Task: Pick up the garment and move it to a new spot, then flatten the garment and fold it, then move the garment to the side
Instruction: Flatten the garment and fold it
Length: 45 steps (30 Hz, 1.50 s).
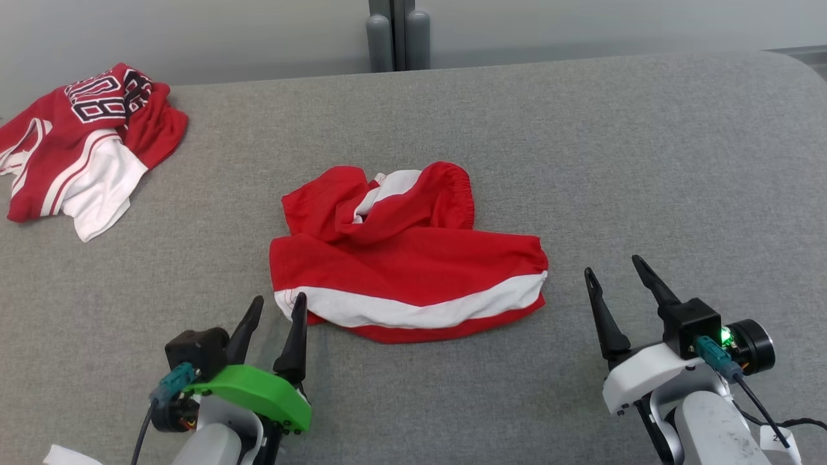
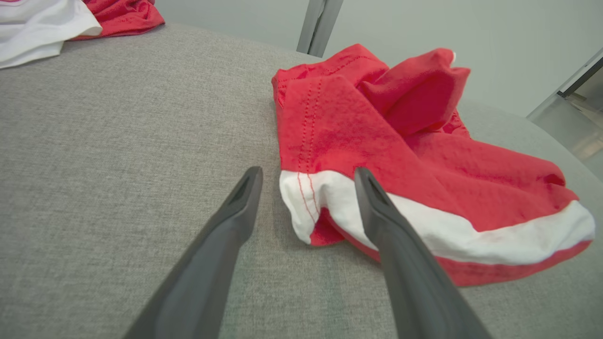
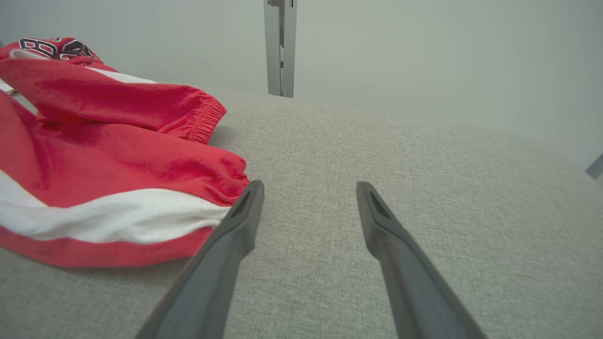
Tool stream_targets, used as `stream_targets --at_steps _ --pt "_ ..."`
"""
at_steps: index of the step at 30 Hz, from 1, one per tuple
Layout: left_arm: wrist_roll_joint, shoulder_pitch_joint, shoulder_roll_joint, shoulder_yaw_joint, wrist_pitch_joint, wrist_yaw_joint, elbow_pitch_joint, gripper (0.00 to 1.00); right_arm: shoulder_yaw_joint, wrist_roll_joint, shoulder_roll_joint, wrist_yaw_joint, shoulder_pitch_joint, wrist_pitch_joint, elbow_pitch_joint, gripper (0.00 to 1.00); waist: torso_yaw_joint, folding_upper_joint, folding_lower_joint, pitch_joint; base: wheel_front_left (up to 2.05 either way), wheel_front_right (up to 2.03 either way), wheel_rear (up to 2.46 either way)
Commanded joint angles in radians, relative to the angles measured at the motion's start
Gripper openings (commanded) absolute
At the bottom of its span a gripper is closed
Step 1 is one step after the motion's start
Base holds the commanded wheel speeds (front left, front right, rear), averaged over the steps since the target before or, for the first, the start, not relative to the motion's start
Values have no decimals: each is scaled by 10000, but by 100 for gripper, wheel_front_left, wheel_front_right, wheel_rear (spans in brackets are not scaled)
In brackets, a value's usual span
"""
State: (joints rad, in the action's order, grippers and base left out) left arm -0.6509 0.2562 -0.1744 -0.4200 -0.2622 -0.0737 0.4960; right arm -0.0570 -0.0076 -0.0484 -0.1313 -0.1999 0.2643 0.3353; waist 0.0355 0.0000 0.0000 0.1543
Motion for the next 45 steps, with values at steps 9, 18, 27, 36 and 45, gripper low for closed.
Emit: stream_targets --at_steps 9,18,27,36,45 --pt "1419 -1653 435 1646 -23 -306 -1479 100 349 339 -36 10 640 3 -388 100 -169 0 0 -435 0 0 0" --pt "2733 -3082 1015 2969 -23 -493 -3031 100 438 670 -34 10 1308 3 -883 100 -300 0 0 -961 0 0 0" --pt "3127 -3594 1203 3290 -25 -579 -3182 100 328 778 -37 10 1469 3 -933 100 -378 0 0 -1200 0 0 0" --pt "3165 -3598 1232 3198 -25 -588 -3177 100 331 814 -36 10 1446 3 -951 100 -365 0 0 -1160 0 0 0" --pt "3065 -2844 1027 2581 -24 -589 -2004 100 195 715 -36 10 1176 2 -961 100 -457 0 0 -808 0 0 0"
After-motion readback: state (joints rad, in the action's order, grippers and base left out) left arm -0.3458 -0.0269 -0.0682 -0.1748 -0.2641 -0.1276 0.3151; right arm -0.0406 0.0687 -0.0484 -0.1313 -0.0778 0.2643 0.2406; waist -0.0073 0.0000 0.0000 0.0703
